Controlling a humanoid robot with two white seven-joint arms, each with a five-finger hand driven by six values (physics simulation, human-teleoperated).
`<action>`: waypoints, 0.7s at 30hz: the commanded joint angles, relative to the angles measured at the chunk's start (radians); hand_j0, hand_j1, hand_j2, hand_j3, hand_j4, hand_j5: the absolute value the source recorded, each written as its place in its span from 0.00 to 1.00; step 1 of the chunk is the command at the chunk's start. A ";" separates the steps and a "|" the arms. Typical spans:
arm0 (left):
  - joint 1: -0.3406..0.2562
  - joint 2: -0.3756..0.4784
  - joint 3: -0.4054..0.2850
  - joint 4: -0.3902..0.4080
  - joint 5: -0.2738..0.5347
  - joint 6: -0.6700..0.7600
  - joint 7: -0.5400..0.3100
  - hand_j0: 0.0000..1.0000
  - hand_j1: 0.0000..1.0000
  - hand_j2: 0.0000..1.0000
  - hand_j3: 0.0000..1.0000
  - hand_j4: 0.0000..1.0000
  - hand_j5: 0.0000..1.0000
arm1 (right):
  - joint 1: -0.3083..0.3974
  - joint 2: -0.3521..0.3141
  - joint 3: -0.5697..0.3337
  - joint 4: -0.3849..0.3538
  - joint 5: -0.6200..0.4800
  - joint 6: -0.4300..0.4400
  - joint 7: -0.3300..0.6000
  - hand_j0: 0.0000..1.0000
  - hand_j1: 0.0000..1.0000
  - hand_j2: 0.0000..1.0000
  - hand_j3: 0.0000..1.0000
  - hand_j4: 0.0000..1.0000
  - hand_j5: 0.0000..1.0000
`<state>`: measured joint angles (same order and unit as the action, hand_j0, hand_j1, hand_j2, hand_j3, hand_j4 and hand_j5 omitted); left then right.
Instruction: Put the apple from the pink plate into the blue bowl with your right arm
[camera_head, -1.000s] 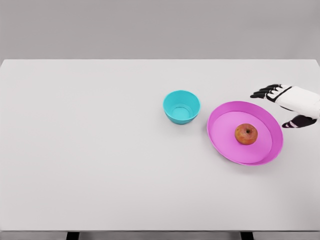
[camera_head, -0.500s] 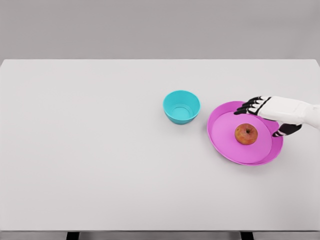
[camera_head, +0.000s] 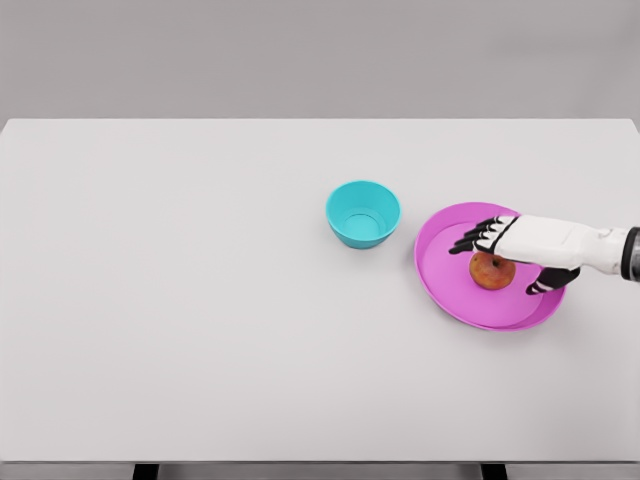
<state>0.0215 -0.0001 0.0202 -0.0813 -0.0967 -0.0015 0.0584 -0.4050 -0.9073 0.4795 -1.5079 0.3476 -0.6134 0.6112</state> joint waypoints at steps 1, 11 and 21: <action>0.000 0.000 0.001 0.000 0.000 0.000 0.000 1.00 1.00 1.00 1.00 1.00 1.00 | 0.000 -0.001 0.010 0.009 -0.006 0.003 0.000 1.00 1.00 1.00 1.00 1.00 1.00; 0.000 0.000 0.000 0.000 0.000 0.000 0.000 1.00 1.00 1.00 1.00 1.00 1.00 | -0.023 0.016 0.024 0.055 0.004 0.003 0.000 1.00 1.00 1.00 1.00 1.00 1.00; 0.000 0.000 0.000 0.000 -0.001 0.000 0.000 1.00 1.00 1.00 1.00 1.00 1.00 | -0.057 0.025 0.077 0.074 0.004 0.003 0.000 0.99 0.99 0.99 0.99 0.99 0.99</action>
<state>0.0215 -0.0001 0.0200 -0.0813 -0.0970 -0.0015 0.0584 -0.4617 -0.8815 0.5507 -1.4371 0.3569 -0.6134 0.6112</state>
